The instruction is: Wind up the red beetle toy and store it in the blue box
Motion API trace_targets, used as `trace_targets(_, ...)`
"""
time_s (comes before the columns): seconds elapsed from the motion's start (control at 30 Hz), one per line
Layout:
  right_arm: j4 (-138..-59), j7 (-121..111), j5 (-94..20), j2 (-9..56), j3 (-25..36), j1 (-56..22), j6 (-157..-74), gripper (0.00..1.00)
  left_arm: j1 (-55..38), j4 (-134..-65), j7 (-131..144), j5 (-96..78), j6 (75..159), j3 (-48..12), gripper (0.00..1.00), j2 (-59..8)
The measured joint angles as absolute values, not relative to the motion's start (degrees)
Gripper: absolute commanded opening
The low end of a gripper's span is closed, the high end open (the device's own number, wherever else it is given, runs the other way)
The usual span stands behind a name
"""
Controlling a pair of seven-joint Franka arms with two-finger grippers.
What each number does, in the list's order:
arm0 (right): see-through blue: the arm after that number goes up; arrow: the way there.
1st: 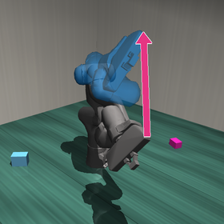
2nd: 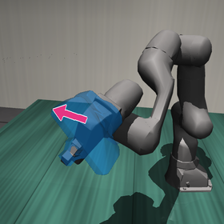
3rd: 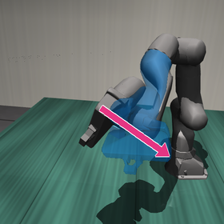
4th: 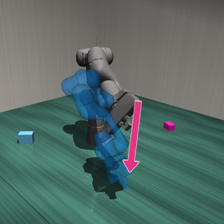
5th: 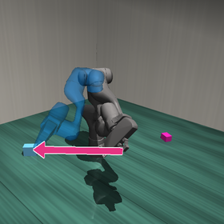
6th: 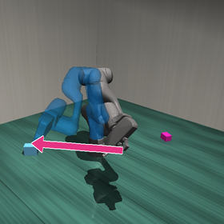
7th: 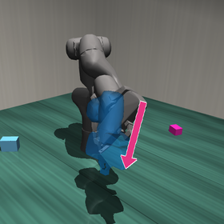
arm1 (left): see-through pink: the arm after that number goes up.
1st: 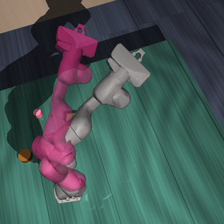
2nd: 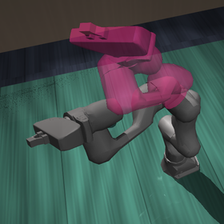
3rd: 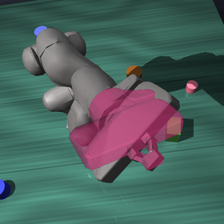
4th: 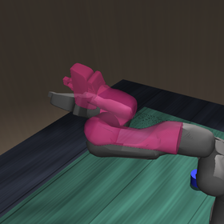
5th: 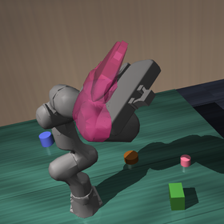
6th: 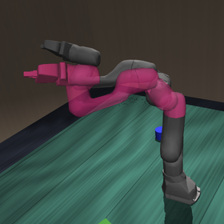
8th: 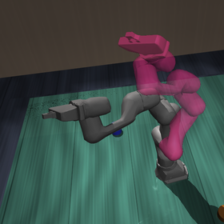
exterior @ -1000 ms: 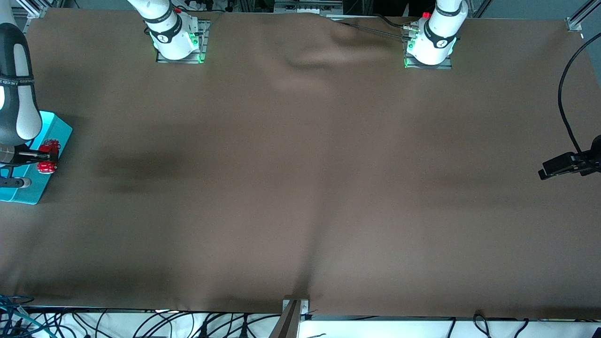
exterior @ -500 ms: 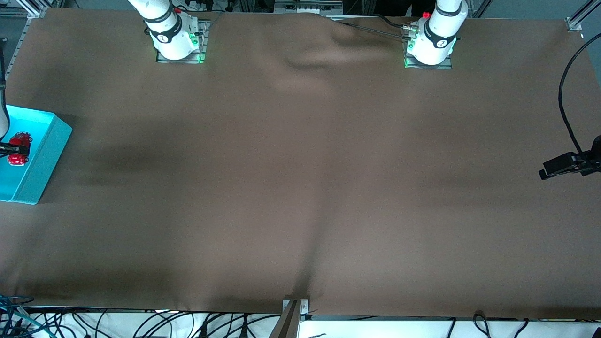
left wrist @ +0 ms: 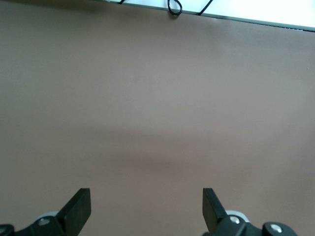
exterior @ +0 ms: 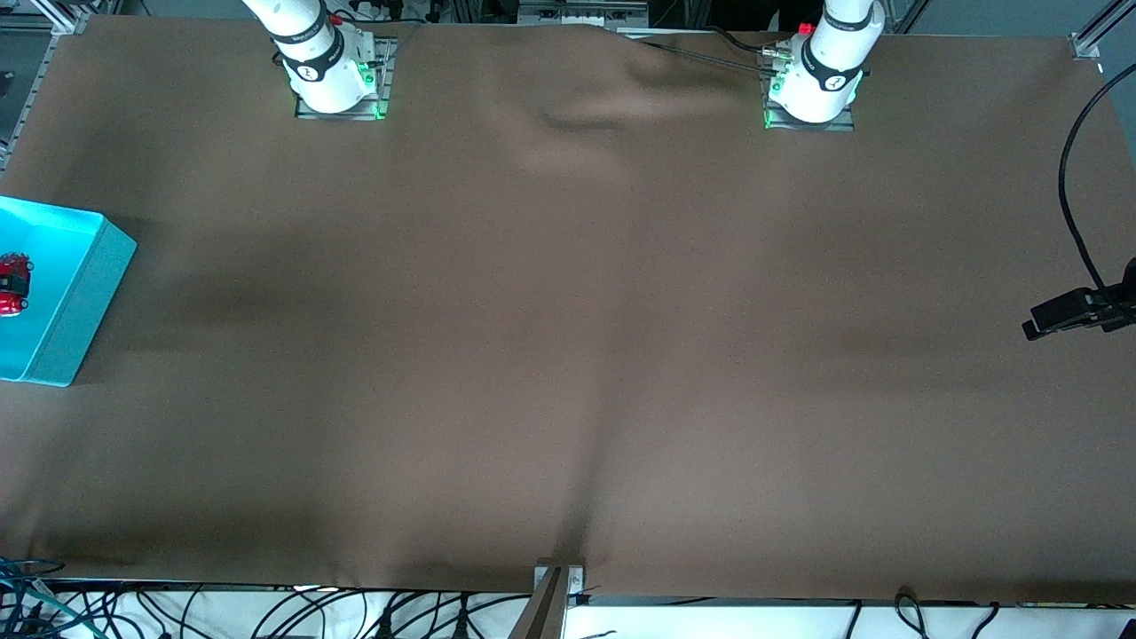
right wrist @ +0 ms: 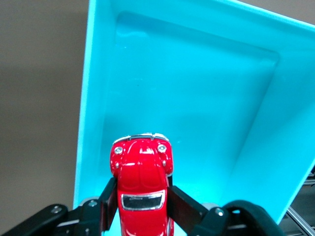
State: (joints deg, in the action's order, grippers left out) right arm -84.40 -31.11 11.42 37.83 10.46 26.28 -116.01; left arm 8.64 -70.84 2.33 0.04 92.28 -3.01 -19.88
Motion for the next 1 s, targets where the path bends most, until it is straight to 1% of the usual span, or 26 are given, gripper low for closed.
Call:
trace_targets(0.43, -83.06, -32.59, 11.42, 41.87, 7.44, 30.61, -119.16, 0.0, 8.9, -69.27, 2.33, 0.04, 92.35, -2.81, 1.0, -19.89)
trace_targets(0.73, -83.02, -36.72, 11.42, 44.2, 7.1, 33.26, -122.11, 0.0, 9.13, -69.26, 2.33, 0.04, 92.35, -2.65, 1.0, -19.98)
trace_targets(1.0, -83.01, -38.92, 11.42, 44.96, 6.88, 34.83, -122.89, 0.0, 10.09, -69.26, 1.68, 0.04, 92.35, -2.56, 1.0, -20.07)
